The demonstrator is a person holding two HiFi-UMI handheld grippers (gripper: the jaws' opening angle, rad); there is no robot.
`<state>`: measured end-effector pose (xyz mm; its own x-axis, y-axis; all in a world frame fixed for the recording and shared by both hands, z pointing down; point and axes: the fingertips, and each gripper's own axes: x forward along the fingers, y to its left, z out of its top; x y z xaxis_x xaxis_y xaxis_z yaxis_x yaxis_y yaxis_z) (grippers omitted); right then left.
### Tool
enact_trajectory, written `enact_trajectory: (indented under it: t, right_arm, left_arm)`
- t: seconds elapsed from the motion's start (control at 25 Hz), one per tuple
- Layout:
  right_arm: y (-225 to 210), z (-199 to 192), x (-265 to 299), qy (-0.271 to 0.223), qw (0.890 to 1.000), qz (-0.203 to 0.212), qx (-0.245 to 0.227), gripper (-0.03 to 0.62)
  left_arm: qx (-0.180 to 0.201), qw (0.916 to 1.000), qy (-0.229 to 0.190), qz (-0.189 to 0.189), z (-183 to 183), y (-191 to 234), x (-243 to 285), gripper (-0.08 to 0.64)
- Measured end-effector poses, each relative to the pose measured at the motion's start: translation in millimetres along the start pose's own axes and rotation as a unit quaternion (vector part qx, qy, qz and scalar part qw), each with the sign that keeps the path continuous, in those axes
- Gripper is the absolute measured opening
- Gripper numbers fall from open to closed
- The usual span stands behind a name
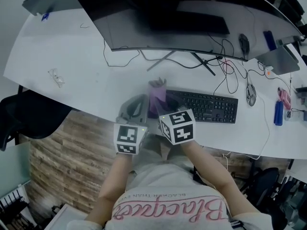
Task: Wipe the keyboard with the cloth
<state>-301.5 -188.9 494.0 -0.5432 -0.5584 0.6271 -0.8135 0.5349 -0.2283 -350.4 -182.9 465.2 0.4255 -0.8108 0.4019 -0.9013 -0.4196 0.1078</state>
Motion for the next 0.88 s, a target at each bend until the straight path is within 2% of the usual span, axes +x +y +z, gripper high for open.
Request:
enact_trajectory:
  t: [0.16, 0.48, 0.88]
  right_arm:
    - [-3, -6, 14, 0.03, 0.999, -0.008, 0.01, 0.083]
    - [-8, -8, 34, 0.049, 0.998, -0.015, 0.026, 0.083]
    - [-15, -12, 43, 0.067, 0.997, -0.028, 0.016, 0.083]
  left_arm:
    - [-0.005, 0.9999, 0.007, -0.01, -2, 5, 6, 0.005]
    - [-0.009, 0.9995, 0.023, -0.021, -12, 20, 21, 0.005]
    - [-0.007, 0.9992, 0.035, -0.021, -17, 27, 31, 0.005]
